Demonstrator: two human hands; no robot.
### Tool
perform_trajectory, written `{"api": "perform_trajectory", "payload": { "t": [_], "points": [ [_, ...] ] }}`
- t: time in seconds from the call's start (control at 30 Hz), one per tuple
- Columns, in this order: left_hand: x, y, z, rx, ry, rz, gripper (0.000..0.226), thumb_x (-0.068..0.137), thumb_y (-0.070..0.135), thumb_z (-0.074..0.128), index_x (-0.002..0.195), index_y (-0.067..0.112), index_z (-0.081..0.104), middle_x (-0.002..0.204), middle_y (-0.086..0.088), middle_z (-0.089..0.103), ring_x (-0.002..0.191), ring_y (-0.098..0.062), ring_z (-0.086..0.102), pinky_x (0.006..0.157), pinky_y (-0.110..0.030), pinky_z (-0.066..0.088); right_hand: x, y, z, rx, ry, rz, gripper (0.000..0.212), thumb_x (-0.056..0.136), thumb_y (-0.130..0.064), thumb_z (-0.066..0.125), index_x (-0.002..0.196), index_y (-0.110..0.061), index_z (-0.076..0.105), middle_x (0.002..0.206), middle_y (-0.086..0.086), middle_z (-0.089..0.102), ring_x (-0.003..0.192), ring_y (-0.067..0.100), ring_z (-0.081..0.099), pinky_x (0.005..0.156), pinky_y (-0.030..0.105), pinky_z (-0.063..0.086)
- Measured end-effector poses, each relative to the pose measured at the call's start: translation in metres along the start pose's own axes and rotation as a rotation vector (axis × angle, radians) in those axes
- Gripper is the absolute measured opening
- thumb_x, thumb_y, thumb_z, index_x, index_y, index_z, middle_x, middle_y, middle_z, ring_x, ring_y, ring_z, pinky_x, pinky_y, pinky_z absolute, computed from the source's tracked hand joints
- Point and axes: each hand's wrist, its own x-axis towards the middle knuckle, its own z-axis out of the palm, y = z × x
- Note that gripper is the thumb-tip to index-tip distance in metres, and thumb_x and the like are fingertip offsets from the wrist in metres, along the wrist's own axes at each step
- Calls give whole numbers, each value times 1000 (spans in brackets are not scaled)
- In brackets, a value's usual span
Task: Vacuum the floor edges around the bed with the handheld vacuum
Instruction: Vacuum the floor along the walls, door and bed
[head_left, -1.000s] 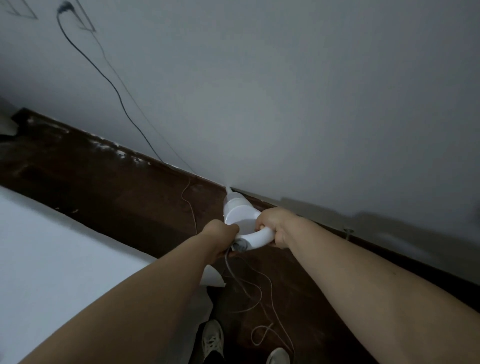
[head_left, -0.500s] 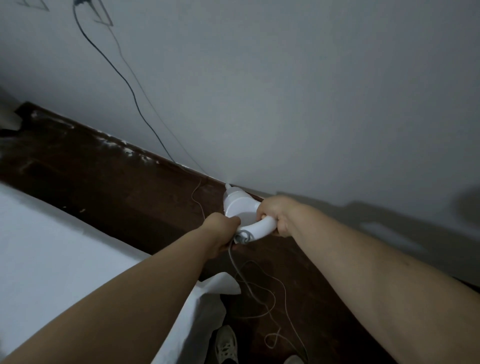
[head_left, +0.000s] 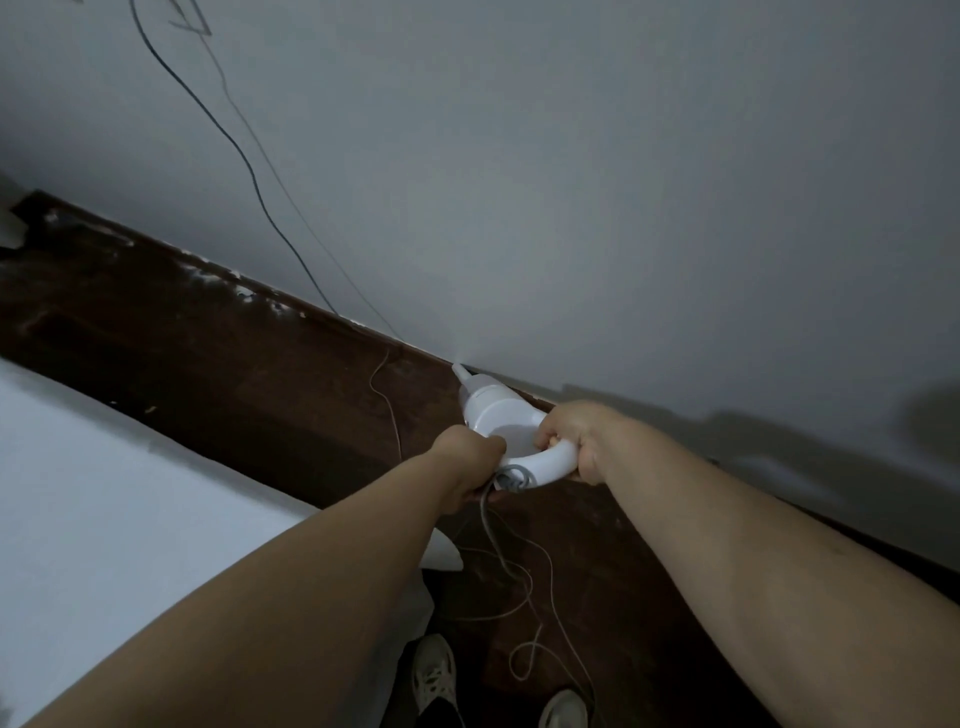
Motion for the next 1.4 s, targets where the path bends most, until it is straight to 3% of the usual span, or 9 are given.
{"api": "perform_trajectory", "payload": {
  "t": [0.13,0.3,0.43,0.53,0.67,0.87,1.1,1.27,1.4],
  "points": [
    [-14,2,36,5,-3,10,38,94,19,51,125,-3,49,107,-21,63,96,-32,66,83,-40,58,-7,23,-35,28,5,1,32,83,7,54,112,-6,50,114,18,55,106,32,60,89,41,53],
    [-38,4,85,33,-49,-1,39,96,18,49,129,-3,45,95,-18,63,67,-22,63,61,-30,55,-16,58,-78,43,33,23,43,79,5,59,120,-5,51,114,18,56,100,33,62,86,44,55],
    [-52,0,120,68,-53,12,39,96,19,50,129,-1,46,105,-18,64,80,-25,66,71,-33,57,-24,84,-106,60,54,33,46,79,6,60,123,-5,51,114,19,55,100,33,62,86,45,55],
    [-61,-3,140,60,-72,10,40,96,18,50,130,-3,45,100,-18,63,75,-24,66,66,-32,57,-32,99,-122,79,60,21,36,82,7,57,116,-3,50,109,19,54,104,34,60,90,46,53],
    [-72,-10,162,108,-63,17,41,95,20,51,130,-1,46,111,-20,63,98,-30,67,83,-40,58,-43,120,-139,113,66,25,27,84,7,55,107,-6,47,106,20,52,108,35,59,94,47,51],
    [-86,-24,180,164,-85,52,40,96,23,51,130,2,47,115,-18,62,101,-28,65,88,-40,56,-59,146,-148,150,99,38,45,81,6,58,124,-4,48,113,20,53,104,35,59,90,48,53],
    [-93,-37,184,251,-111,100,40,96,23,50,128,-1,48,118,-21,61,106,-33,63,94,-43,53,-69,165,-145,180,135,38,29,83,9,54,110,0,52,103,20,53,103,34,59,92,47,52],
    [-93,-49,178,237,-154,85,41,96,23,50,127,-3,48,113,-22,63,103,-34,65,92,-43,54,-73,174,-132,166,155,81,47,80,7,57,126,-4,51,114,20,55,103,33,60,91,46,52],
    [-97,-53,173,272,-213,85,40,97,23,49,129,-1,46,115,-20,62,88,-28,64,71,-32,54,-82,182,-126,188,183,94,53,80,6,57,131,-6,48,116,20,53,107,34,57,95,47,50]
  ]
}}
